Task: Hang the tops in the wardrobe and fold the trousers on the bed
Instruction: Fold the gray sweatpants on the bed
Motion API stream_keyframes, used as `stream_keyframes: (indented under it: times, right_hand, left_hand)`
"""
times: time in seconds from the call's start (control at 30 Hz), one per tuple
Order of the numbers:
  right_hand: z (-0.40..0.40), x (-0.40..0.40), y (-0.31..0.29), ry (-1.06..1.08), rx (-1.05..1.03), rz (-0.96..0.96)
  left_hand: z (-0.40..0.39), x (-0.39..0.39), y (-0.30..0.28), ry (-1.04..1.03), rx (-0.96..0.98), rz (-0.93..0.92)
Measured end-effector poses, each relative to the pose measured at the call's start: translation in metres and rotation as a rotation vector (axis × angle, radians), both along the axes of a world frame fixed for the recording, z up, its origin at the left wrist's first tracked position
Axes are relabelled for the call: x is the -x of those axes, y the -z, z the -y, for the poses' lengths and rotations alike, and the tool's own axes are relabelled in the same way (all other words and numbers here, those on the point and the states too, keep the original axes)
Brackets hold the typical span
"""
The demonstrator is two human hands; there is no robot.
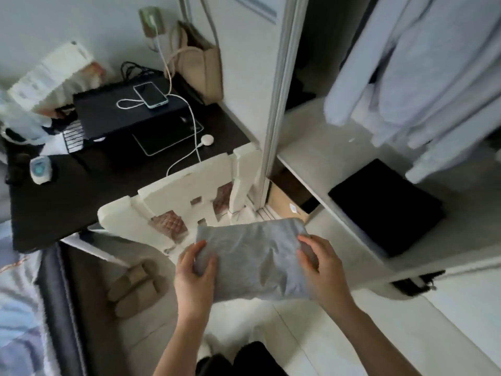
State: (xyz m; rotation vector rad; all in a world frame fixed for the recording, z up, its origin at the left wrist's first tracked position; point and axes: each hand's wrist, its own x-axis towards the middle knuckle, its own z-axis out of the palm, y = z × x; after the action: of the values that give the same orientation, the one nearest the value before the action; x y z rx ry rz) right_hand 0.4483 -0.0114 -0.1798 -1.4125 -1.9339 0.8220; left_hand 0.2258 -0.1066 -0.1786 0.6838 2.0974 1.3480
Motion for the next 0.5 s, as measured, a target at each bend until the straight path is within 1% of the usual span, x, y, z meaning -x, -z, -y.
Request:
stream_keyframes:
  times: [0.13,0.37,0.43,0.5]
  right_hand:
    - [-0.023,-0.043,0.010,0.157,0.045,0.010]
    - [-0.076,-0.099,0.018,0.410,0.047,0.028]
    - [-0.096,-0.113,0.023,0.475,0.111,0.029]
    - [-0.114,-0.124,0.026,0.492,0.215,0.021]
  left_hand:
    - [-0.062,-0.035,0.001,0.137,0.061,0.035]
    - [-0.179,-0.077,0.016,0.430,0.158,-0.006]
    - [-0.219,-0.088,0.020,0.528,0.192,0.021]
    - [-0.257,-0.099,0.017,0.622,0.200,0.027]
